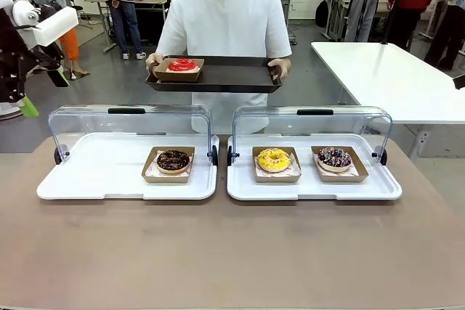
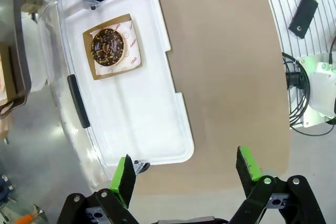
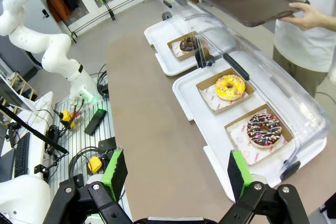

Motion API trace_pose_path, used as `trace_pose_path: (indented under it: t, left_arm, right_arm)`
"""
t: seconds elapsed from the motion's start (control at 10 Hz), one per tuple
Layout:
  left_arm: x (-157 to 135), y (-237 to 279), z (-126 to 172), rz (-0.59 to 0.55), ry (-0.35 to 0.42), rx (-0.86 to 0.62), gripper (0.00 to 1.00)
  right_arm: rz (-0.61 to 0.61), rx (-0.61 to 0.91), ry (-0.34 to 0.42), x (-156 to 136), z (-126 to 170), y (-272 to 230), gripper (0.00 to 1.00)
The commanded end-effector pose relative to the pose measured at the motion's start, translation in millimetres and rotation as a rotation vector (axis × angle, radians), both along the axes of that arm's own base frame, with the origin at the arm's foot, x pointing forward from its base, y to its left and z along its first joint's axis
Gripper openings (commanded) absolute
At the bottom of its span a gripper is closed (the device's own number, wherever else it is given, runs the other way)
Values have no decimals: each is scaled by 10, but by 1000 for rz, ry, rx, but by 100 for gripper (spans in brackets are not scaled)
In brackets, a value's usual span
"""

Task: Provide the desired donut to the person.
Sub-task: Pick up and lift the Paper togo box containing the Donut pointed at by the person.

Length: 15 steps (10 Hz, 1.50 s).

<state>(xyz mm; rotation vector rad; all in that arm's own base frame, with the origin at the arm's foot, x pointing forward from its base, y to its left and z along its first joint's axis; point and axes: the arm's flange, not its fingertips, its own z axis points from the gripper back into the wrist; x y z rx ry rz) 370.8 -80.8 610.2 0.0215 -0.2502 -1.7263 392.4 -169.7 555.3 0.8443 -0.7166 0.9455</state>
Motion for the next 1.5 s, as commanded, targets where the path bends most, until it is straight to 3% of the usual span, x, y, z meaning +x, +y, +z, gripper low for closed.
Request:
trace_pose_path:
  t: [0.0, 0.2, 0.4, 0.5, 0.8, 1.1, 1.3, 1.4]
  left_arm:
    - [12, -6, 23, 7, 8, -1, 100]
    - [0, 0, 0, 0, 0, 0, 100]
    - [-96, 496, -79, 93, -43, -195, 100]
    - [-146, 675, -158, 132, -25, -236, 100]
    - [-264, 850, -300, 118, -1, -201, 100]
    - [-212, 1268, -436, 145, 1, -562, 100]
    - [-126, 1408, -712, 151, -1, -860, 100]
    - [-3, 1403, -877, 135, 23, -936, 100]
  right_arm:
    - [-4, 8, 2, 1, 4, 10, 100]
    - [-4, 8, 2, 1, 4, 10, 100]
    - [-4, 8, 2, 1, 4, 10, 100]
    - [-4, 8, 2, 1, 4, 10, 100]
    - [-4, 8, 2, 1, 4, 10, 100]
    - [-4, 8, 2, 1, 4, 10, 100]
    - [-4, 8, 2, 1, 4, 10, 100]
    - [-4, 8, 2, 1, 4, 10, 100]
